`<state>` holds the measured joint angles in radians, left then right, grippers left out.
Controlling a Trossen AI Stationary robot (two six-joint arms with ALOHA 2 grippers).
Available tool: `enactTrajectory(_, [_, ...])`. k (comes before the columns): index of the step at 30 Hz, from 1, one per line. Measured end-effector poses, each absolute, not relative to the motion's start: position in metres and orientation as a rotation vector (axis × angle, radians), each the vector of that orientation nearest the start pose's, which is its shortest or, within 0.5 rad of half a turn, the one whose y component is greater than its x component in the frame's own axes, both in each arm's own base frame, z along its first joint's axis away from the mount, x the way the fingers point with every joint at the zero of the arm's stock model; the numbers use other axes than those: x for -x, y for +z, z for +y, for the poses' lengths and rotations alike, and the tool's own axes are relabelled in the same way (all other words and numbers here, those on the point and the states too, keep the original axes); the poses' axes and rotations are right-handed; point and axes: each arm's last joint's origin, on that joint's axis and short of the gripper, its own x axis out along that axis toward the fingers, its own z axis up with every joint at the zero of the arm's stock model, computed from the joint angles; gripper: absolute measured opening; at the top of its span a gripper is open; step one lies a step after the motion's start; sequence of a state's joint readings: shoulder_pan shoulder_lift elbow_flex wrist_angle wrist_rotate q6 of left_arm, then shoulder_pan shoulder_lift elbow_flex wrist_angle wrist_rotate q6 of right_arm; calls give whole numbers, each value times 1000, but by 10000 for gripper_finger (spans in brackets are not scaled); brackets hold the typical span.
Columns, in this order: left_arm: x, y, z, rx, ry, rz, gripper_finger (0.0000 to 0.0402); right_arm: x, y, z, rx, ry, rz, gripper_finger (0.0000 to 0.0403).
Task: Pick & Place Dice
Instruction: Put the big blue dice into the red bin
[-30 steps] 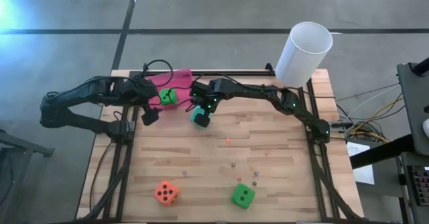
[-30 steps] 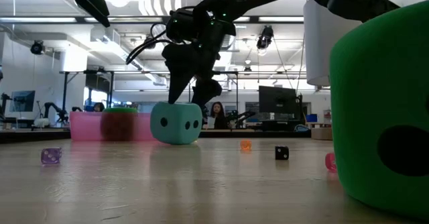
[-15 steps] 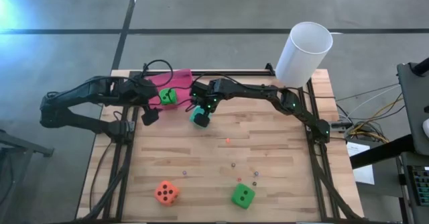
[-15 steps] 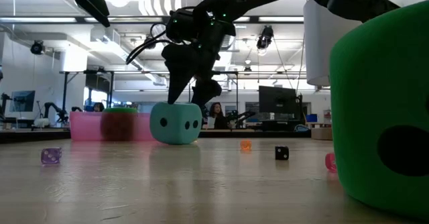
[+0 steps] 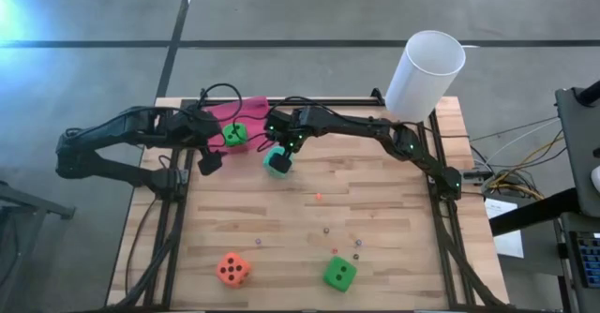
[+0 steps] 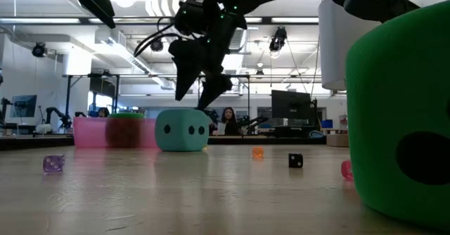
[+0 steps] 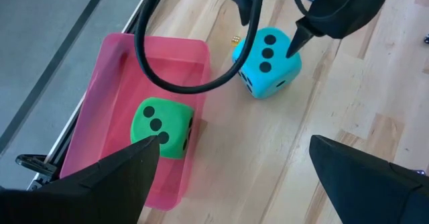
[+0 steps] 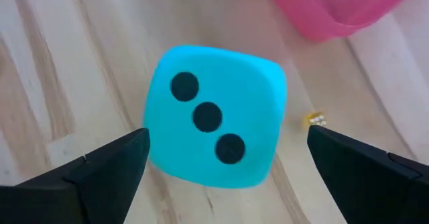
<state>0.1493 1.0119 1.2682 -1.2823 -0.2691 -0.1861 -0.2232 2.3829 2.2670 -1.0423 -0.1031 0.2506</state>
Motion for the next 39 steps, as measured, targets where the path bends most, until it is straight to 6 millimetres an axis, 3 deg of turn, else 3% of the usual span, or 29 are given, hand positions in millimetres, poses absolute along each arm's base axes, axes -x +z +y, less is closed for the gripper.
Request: enactTrajectory(39, [-148,366,30,103,474,992,386,-493,228,-92,-354,-292,1123,400])
